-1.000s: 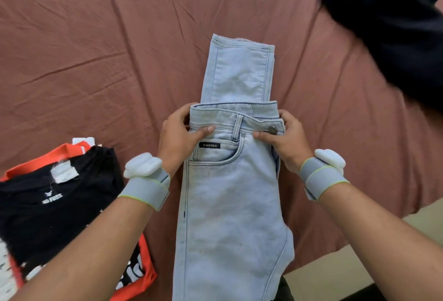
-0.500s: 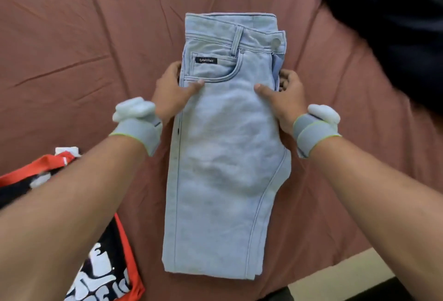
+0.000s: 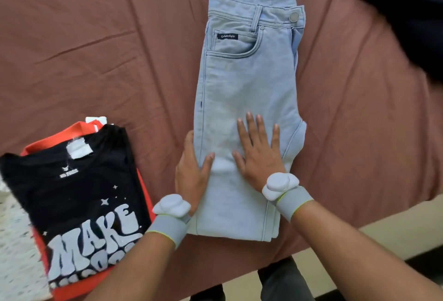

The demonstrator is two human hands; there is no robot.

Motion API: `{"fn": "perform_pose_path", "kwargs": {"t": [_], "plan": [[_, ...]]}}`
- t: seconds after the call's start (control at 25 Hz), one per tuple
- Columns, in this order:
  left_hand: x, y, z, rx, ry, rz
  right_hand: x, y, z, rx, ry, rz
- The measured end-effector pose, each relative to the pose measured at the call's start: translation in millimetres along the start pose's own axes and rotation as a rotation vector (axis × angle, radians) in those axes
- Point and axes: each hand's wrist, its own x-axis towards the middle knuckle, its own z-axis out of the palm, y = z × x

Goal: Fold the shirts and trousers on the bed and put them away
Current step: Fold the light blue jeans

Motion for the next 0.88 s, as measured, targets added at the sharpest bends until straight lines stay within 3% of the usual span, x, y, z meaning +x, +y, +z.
{"fn": "perform_pose_path", "kwargs": {"t": [0.44,0.56,0.68,0.72,0.8,0.88], "plan": [[-110,-77,-26,-0.075,-0.301,-0.113,-164,-51,42,0.033,-0.024,0.109],[-74,-45,-35,-0.189,-0.311,-0.142,-117,-31,1,0.147,0.194,0.223],[5,-7,-35,-0.321,-0.266,-0.158,-34,17,-56,0.559,0.441,0.480],[29,4,-34,-0.367,-0.264,-0.165,-8,39,-68,0.699,0.403,0.560],[66,17,-31,-0.448,-0.299,-0.175,31,73,-78,0.963,0.137,0.737],[89,25,-32,-0.493,-0.389,-0.202,47,89,-77,1.076,-0.061,0.806]]}}
